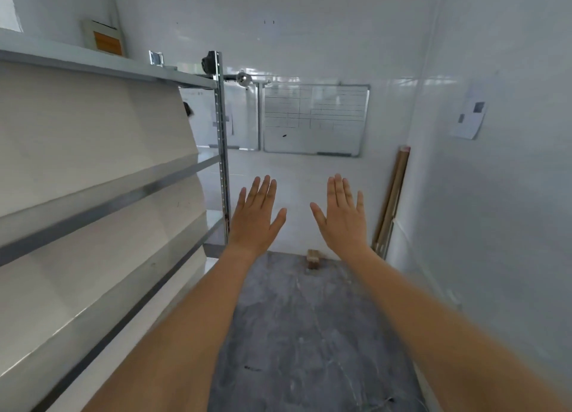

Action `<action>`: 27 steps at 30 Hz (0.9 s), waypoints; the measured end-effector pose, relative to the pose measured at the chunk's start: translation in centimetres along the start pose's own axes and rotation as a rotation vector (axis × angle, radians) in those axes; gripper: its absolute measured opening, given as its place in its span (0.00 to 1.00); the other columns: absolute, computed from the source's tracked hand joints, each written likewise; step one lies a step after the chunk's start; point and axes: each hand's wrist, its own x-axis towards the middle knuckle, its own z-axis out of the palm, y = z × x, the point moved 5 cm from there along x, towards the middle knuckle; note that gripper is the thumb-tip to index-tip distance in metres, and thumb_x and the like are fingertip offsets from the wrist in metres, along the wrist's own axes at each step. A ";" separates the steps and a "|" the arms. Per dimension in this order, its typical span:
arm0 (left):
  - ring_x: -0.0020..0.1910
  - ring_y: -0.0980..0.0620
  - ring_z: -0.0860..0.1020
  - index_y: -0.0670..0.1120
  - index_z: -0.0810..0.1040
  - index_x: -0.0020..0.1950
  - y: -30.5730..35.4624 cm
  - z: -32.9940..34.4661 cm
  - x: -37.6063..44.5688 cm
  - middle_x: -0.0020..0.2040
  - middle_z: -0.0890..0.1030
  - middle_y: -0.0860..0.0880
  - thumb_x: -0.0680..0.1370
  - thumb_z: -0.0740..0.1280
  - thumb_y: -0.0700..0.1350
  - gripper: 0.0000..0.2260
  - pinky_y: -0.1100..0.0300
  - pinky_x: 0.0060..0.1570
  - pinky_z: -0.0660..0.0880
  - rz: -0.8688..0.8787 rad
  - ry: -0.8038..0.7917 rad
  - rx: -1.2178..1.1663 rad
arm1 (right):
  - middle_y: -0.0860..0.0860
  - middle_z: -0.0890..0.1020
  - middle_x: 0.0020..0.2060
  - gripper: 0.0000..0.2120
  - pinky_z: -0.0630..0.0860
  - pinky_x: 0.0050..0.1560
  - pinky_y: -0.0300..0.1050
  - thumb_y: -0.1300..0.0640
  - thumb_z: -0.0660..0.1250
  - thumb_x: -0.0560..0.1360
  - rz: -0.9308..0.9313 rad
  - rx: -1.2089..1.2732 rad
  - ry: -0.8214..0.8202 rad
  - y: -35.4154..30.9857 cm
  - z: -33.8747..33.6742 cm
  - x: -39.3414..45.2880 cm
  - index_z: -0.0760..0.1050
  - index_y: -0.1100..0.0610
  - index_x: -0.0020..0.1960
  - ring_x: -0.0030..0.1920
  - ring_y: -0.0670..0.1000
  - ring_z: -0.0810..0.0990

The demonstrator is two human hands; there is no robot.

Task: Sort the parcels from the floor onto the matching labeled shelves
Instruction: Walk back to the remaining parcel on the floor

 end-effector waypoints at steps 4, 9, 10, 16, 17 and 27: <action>0.78 0.53 0.37 0.45 0.43 0.80 0.5 3.2 1.8 0.81 0.43 0.47 0.83 0.45 0.59 0.31 0.55 0.74 0.32 0.015 -0.031 -0.003 | 0.56 0.48 0.83 0.35 0.40 0.80 0.57 0.39 0.46 0.85 0.050 -0.020 -0.028 2.0 1.8 0.8 0.42 0.60 0.83 0.83 0.55 0.46; 0.80 0.50 0.39 0.44 0.43 0.81 -0.7 6.9 4.9 0.81 0.43 0.47 0.83 0.47 0.58 0.31 0.53 0.76 0.35 0.033 -0.067 -0.048 | 0.55 0.47 0.83 0.35 0.40 0.80 0.57 0.39 0.45 0.85 0.080 -0.036 -0.072 2.9 5.2 3.0 0.41 0.59 0.83 0.83 0.54 0.45; 0.80 0.50 0.40 0.44 0.43 0.81 -1.1 7.5 5.8 0.81 0.42 0.47 0.83 0.47 0.58 0.31 0.53 0.77 0.35 0.041 -0.074 -0.054 | 0.55 0.47 0.83 0.35 0.41 0.80 0.58 0.39 0.45 0.85 0.084 -0.043 -0.078 3.0 5.9 3.7 0.42 0.59 0.83 0.83 0.54 0.45; 0.80 0.50 0.40 0.44 0.43 0.81 -4.9 10.2 11.9 0.81 0.43 0.47 0.83 0.47 0.58 0.31 0.53 0.77 0.37 0.063 -0.069 -0.070 | 0.54 0.45 0.83 0.35 0.40 0.81 0.57 0.39 0.44 0.85 0.108 -0.065 -0.141 4.1 9.5 8.9 0.40 0.59 0.83 0.83 0.53 0.43; 0.80 0.50 0.39 0.44 0.42 0.81 -5.4 10.7 12.9 0.81 0.42 0.47 0.83 0.47 0.58 0.31 0.53 0.77 0.36 0.043 -0.067 -0.094 | 0.54 0.45 0.83 0.35 0.40 0.81 0.57 0.39 0.44 0.85 0.112 -0.062 -0.144 4.3 10.2 9.6 0.40 0.59 0.83 0.83 0.53 0.42; 0.79 0.49 0.37 0.44 0.41 0.80 -4.7 18.1 19.1 0.81 0.40 0.47 0.83 0.46 0.59 0.32 0.53 0.77 0.36 0.051 -0.099 -0.159 | 0.55 0.45 0.83 0.38 0.41 0.81 0.60 0.36 0.34 0.81 0.116 -0.104 -0.144 7.2 16.6 15.3 0.41 0.59 0.83 0.83 0.55 0.42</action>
